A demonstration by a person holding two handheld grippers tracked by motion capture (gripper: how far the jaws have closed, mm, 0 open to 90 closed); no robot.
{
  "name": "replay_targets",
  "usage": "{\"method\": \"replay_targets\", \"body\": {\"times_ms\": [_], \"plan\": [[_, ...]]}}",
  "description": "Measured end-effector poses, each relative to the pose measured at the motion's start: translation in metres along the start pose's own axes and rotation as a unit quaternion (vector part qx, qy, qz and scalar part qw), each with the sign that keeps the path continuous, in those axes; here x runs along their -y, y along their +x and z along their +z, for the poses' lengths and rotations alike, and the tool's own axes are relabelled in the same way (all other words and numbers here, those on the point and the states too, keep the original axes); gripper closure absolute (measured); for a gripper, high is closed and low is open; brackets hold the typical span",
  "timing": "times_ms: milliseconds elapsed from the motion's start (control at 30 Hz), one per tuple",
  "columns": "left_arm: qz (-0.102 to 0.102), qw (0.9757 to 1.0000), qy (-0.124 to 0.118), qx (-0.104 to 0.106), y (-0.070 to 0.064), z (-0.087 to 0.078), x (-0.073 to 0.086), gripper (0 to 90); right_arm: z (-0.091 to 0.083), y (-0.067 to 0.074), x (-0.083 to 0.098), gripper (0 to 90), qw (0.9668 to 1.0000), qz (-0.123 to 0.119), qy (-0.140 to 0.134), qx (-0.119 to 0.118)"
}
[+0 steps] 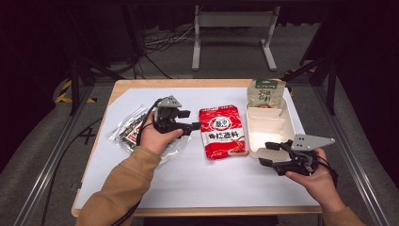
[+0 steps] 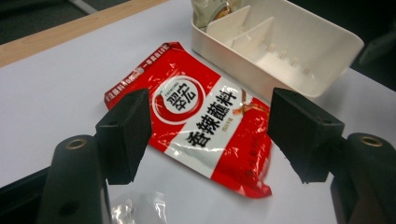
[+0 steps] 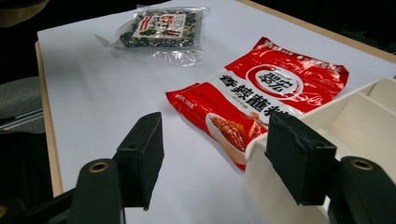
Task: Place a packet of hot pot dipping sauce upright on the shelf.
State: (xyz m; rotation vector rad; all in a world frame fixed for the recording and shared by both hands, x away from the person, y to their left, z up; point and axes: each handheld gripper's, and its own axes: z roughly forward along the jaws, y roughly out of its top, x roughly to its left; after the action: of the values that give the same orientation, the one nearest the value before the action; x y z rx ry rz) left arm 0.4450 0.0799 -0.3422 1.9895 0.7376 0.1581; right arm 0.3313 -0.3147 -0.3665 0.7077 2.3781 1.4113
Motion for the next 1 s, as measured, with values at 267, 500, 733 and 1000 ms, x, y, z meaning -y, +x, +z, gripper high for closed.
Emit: {"method": "replay_targets", "body": {"times_ms": [267,500,733,1000], "plan": [[-0.013,0.9992,0.014,-0.036,0.014,0.030,-0.012,21.0,0.015,0.000,0.021,36.4,0.9994,-0.012,0.008,-0.030],[-0.047,0.9967,0.014,-0.065,0.026,0.055,-0.011,16.0,0.025,0.004,0.030,37.5,0.9986,0.005,0.006,-0.051],[-0.063,0.9953,0.021,-0.071,0.038,0.070,-0.006,16.8,0.028,0.013,0.029,38.6,0.9984,-0.022,0.023,-0.046],[-0.071,0.9937,0.026,-0.083,0.054,0.082,-0.001,18.5,0.030,0.012,0.032,48.1,0.9966,-0.046,0.052,-0.043]]}}
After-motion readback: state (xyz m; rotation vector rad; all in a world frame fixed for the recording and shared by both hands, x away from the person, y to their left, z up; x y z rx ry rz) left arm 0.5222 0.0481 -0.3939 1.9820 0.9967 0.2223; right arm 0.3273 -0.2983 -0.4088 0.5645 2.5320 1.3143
